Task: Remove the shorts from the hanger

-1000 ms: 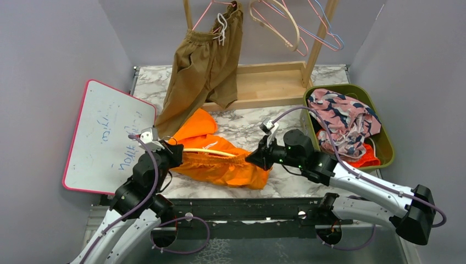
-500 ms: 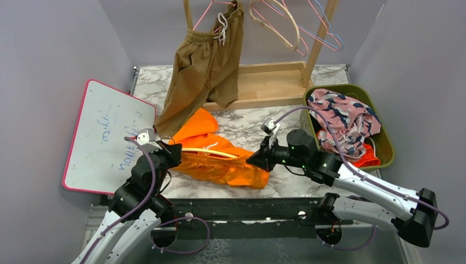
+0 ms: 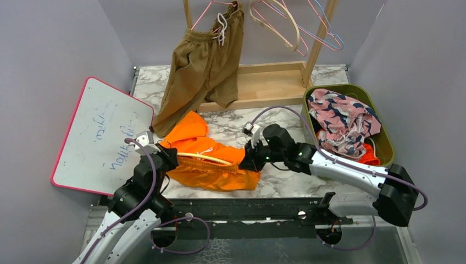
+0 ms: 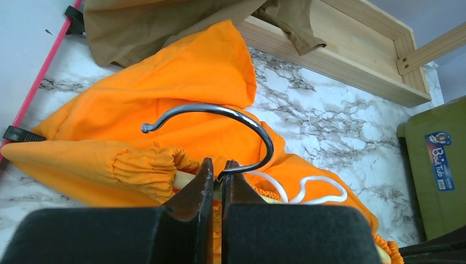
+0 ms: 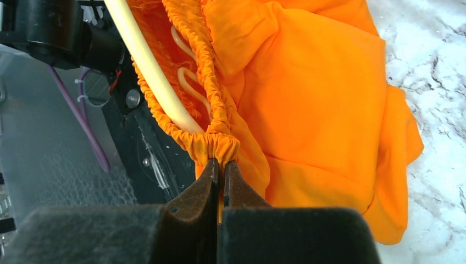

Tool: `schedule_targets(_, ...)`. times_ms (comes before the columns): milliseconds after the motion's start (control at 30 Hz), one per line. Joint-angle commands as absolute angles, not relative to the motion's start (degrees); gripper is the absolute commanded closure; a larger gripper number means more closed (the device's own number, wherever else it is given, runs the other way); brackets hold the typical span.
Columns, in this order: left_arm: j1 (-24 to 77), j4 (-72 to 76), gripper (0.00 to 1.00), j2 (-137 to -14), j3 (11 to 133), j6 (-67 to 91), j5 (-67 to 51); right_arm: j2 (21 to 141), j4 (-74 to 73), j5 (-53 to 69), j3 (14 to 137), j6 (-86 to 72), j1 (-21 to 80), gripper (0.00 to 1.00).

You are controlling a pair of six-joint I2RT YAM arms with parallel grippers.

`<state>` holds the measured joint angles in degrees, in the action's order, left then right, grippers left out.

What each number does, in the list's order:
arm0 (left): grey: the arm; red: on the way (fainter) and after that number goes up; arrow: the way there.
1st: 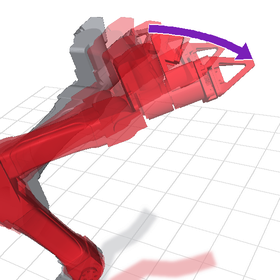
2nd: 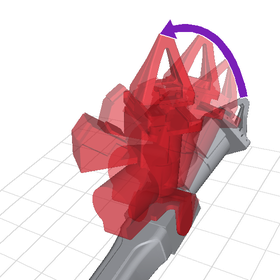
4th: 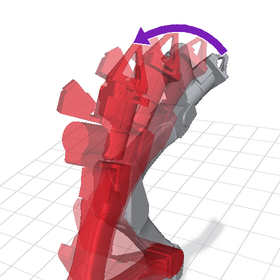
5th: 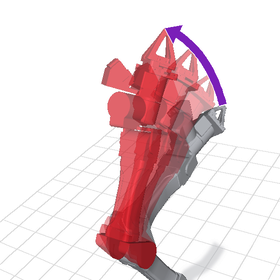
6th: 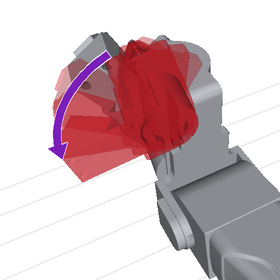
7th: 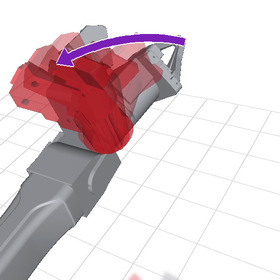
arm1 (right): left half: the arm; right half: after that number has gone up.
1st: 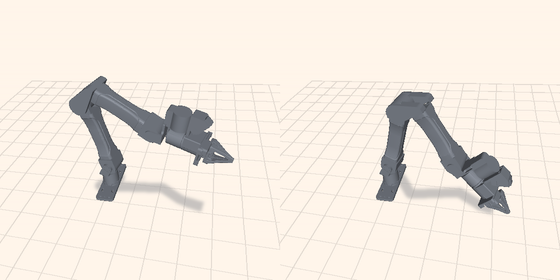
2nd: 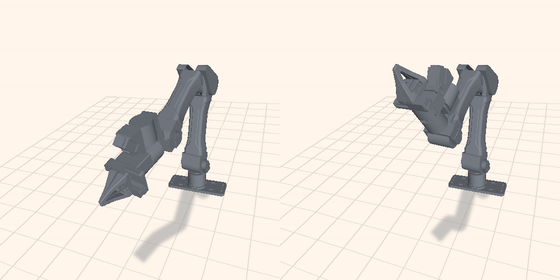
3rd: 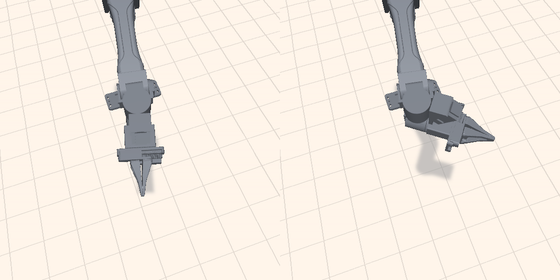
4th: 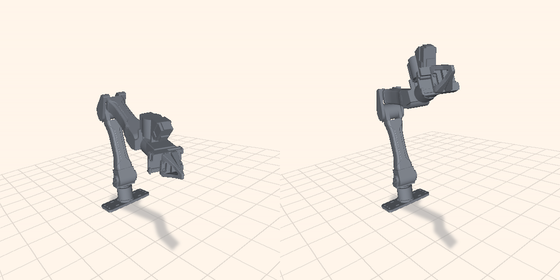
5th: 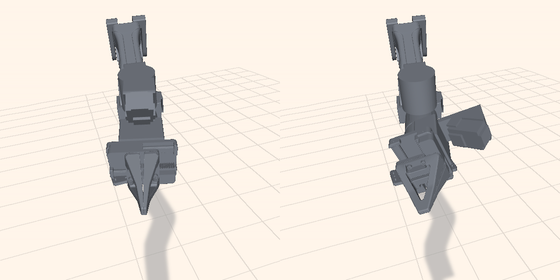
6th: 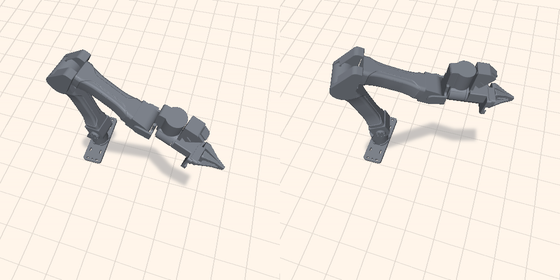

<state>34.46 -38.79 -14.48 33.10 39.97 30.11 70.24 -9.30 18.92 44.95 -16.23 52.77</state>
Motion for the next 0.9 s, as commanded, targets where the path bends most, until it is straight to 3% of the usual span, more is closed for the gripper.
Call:
schedule_targets(0,33.1,-27.3,1.00,-10.9,36.3,48.1,38.2,70.3,-14.2,18.7,41.9,-15.0,52.4,0.99)
schedule_targets(200,33.1,-27.3,1.00,-10.8,35.6,47.6,38.0,58.6,-20.0,-11.3,39.4,-22.2,52.4,0.99)
schedule_targets(300,33.1,-26.6,1.00,-11.2,35.0,47.6,39.1,52.5,-24.6,-19.4,38.9,-27.4,52.2,0.99)
schedule_targets(400,33.2,-24.7,1.00,-12.4,34.9,47.0,41.2,46.3,-26.5,-19.7,37.9,-30.6,52.0,0.99)
schedule_targets(533,33.2,-21.4,1.00,-15.3,36.1,46.9,43.1,38.2,-23.0,-9.1,34.5,-27.7,52.0,0.99)
schedule_targets(633,33.2,-18.2,1.00,-18.4,37.7,44.7,41.3,35.2,-22.5,-7.5,33.0,-28.2,52.0,0.99)
schedule_targets(867,33.2,-12.6,1.00,-21.8,38.1,39.6,28.4,45.2,-21.4,-11.6,36.3,-28.2,52.0,0.99)
